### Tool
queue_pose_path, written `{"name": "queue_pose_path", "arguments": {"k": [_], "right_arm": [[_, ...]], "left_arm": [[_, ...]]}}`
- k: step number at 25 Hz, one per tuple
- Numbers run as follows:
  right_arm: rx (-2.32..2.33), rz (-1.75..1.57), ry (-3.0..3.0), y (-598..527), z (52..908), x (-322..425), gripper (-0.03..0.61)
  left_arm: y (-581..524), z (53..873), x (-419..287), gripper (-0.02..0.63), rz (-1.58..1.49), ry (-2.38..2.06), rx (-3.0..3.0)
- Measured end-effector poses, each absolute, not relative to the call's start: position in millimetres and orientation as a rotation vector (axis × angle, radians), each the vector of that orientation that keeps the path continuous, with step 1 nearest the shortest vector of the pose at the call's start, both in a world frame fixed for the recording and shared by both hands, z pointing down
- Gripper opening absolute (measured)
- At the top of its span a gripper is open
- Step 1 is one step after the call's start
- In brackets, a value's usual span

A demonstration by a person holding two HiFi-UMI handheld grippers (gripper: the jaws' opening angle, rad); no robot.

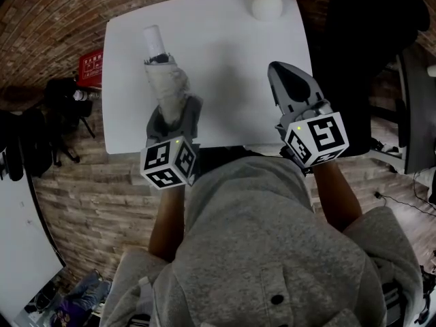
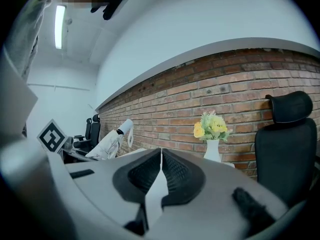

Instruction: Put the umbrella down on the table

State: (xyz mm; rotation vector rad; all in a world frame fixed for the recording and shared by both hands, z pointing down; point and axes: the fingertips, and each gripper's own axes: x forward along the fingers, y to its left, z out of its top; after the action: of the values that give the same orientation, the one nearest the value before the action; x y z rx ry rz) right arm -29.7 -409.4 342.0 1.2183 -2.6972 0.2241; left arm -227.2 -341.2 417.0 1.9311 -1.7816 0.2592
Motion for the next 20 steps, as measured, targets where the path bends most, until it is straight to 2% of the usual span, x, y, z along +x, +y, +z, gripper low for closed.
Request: {"name": "queue_pose_path", "arguments": {"k": [20], "right_arm": [[1.257,0.224,-2.699,-410.9,341.6,-13.2,0.025]], "left_arm": [[-336.1,467.6,-217.5,0.261,0.381,-1.729,1.871]]}}
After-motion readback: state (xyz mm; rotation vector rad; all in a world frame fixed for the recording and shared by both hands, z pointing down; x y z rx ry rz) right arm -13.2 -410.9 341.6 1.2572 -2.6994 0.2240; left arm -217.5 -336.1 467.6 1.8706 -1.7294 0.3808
